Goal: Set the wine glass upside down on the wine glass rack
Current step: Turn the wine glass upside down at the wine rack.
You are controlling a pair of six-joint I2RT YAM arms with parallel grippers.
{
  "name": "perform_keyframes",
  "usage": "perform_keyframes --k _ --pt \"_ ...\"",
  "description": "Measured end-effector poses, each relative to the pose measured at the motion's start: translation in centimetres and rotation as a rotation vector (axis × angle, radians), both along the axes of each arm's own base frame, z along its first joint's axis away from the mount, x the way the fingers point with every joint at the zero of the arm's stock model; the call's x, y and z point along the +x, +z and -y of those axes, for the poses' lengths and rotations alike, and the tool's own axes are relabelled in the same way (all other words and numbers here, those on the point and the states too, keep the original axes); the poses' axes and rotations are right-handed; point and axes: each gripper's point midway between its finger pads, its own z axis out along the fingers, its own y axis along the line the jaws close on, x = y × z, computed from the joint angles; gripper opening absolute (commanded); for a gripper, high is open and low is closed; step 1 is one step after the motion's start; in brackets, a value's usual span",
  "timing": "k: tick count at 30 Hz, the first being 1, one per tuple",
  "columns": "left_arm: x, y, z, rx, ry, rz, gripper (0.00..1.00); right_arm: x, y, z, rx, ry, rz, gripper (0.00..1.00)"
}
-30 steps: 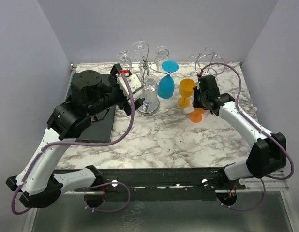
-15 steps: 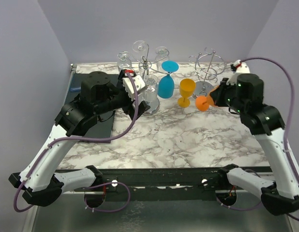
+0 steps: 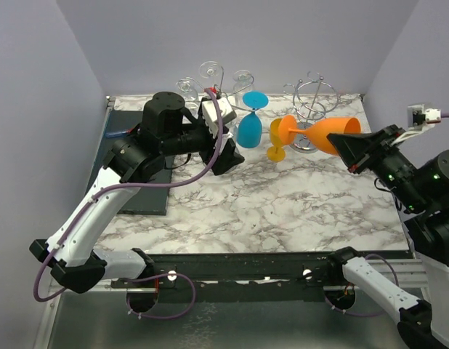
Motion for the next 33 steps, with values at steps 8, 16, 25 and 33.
perform_keyframes --k 8,16,25,33 --pt "-0.1 3.2 2.5 -0.098 -0.081 -0.03 0.99 1.9 -0.8 -3.3 0.1 0.131 0.016 0.01" --pt "0.4 2.6 3.8 -0.113 -0.105 -0.085 0.95 1.1 0.0 -4.2 0.213 0.206 0.118 0.01" --pt "1.7 4.6 5.0 -0.165 -0.107 -0.038 0.55 0.1 2.0 -4.7 0.266 0.262 0.202 0.01" --pt "2.8 4.9 5.6 -0.172 -0.098 -0.03 0.13 0.3 1.4 -5.3 0.277 0.301 0.219 0.1"
